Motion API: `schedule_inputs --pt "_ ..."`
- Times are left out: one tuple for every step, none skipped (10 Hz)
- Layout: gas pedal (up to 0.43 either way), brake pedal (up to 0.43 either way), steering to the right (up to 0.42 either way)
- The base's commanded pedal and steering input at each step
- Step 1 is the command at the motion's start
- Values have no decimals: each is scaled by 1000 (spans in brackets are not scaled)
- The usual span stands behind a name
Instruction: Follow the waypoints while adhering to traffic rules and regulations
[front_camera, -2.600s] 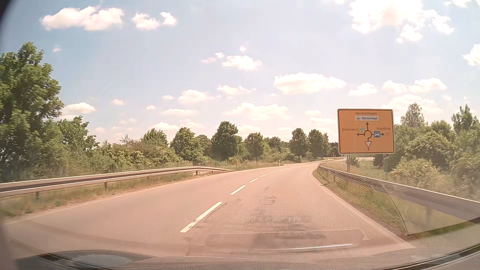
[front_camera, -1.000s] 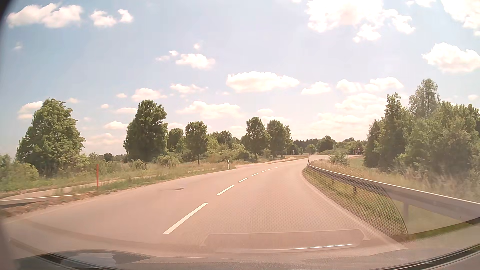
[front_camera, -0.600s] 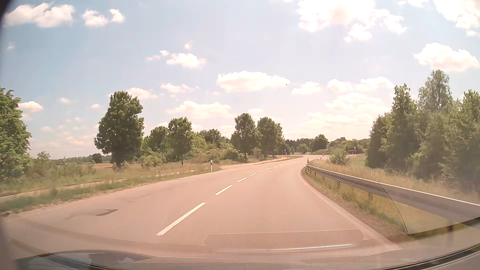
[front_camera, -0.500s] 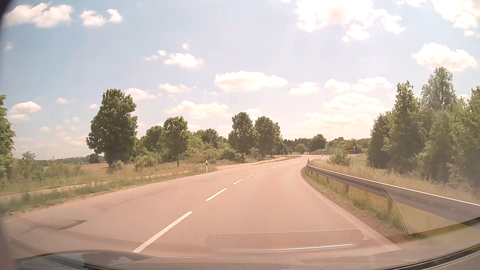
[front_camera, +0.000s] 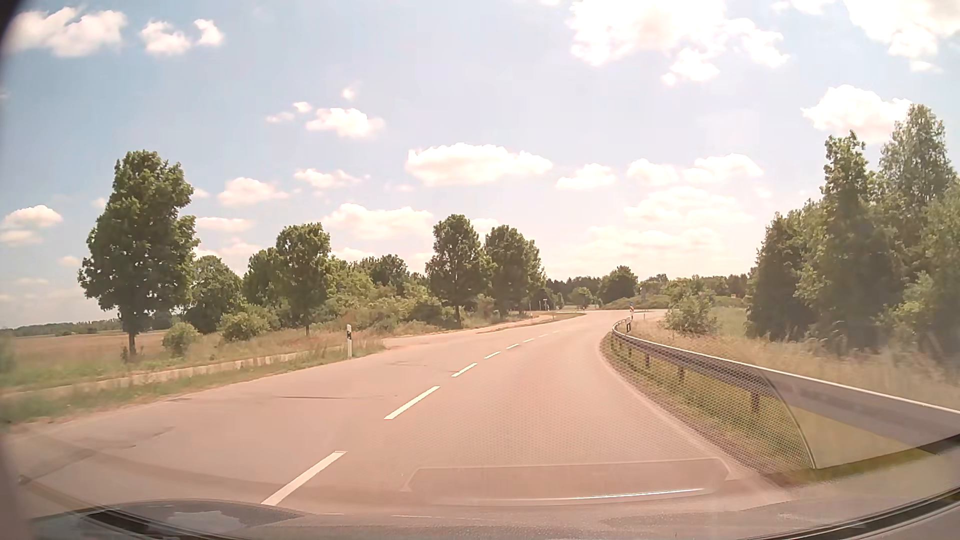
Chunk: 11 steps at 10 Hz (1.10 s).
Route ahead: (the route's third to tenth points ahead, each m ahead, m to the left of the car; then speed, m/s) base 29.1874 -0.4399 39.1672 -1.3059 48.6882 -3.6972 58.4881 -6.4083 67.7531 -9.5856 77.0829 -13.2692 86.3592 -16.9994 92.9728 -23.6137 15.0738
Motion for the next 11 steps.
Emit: schedule_inputs --pt "110 12 25" --pt "98 12 25" --pt "87 12 24" --pt "67 12 24" --pt "59 6 23" --pt "47 12 24" --pt "39 12 23" --pt "28 12 24" --pt "20 12 23" --pt "20 12 24" --pt "20 12 24"
